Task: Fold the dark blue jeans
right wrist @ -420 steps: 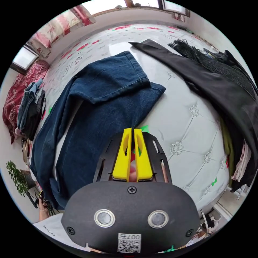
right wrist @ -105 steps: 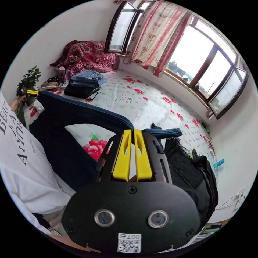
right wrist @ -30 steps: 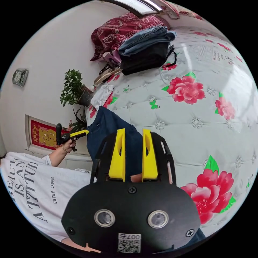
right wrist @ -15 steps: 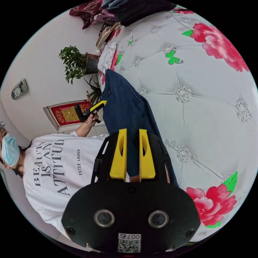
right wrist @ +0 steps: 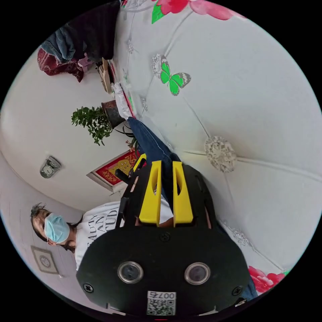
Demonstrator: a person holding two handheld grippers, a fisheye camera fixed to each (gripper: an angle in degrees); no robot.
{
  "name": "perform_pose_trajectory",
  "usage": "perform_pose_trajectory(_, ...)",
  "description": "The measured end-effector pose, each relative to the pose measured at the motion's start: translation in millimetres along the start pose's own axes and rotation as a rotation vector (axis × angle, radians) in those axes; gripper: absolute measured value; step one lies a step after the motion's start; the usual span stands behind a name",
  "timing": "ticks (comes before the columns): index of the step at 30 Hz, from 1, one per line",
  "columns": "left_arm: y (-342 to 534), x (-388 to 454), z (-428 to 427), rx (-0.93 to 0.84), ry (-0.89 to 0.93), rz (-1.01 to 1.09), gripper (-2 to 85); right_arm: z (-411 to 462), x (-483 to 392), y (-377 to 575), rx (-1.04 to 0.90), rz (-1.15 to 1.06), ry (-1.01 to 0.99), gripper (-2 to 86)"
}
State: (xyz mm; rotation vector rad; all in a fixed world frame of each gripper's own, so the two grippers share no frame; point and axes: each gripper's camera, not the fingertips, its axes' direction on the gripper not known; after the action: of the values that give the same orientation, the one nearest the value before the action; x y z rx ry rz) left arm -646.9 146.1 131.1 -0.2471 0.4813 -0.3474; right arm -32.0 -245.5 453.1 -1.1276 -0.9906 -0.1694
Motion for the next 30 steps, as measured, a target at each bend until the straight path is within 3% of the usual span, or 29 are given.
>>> perform_pose_trajectory(8, -16.9, -49.8, -4.3, 0.023, 0.081, -0.073, -0.9, -25.4, -31.0, 15.8, 0.289, -0.057, 0.135, -0.2)
perform_pose_trajectory(13, 1.5, -114.1, -39.9, 0.244, 0.215, -0.404, 0.9, -49.3, -55.8, 89.8, 0.694, -0.129, 0.134, -0.3)
perform_pose_trajectory(16, 31.7, -154.6, -50.7, 0.352, 0.27, -0.662, 4.9, -30.7, -76.9, 136.8, 0.706, -0.227, 0.205, -0.3)
perform_pose_trajectory(18, 41.6, -170.5, -46.9, 0.356, 0.296, -0.725, 6.2, -9.0, -82.5, 162.4, 0.683, -0.25, 0.268, -0.3)
perform_pose_trajectory(25, 24.3, -190.6, -4.8, 0.22, 0.37, -0.771, 11.0, 87.9, -72.5, 258.1, 0.66, -0.22, 0.328, -0.3)
perform_pose_trajectory(30, 20.0, -204.7, 29.0, 0.139, 0.34, -0.863, 11.9, 127.9, -83.4, 307.7, 0.667, -0.181, 0.506, -0.3)
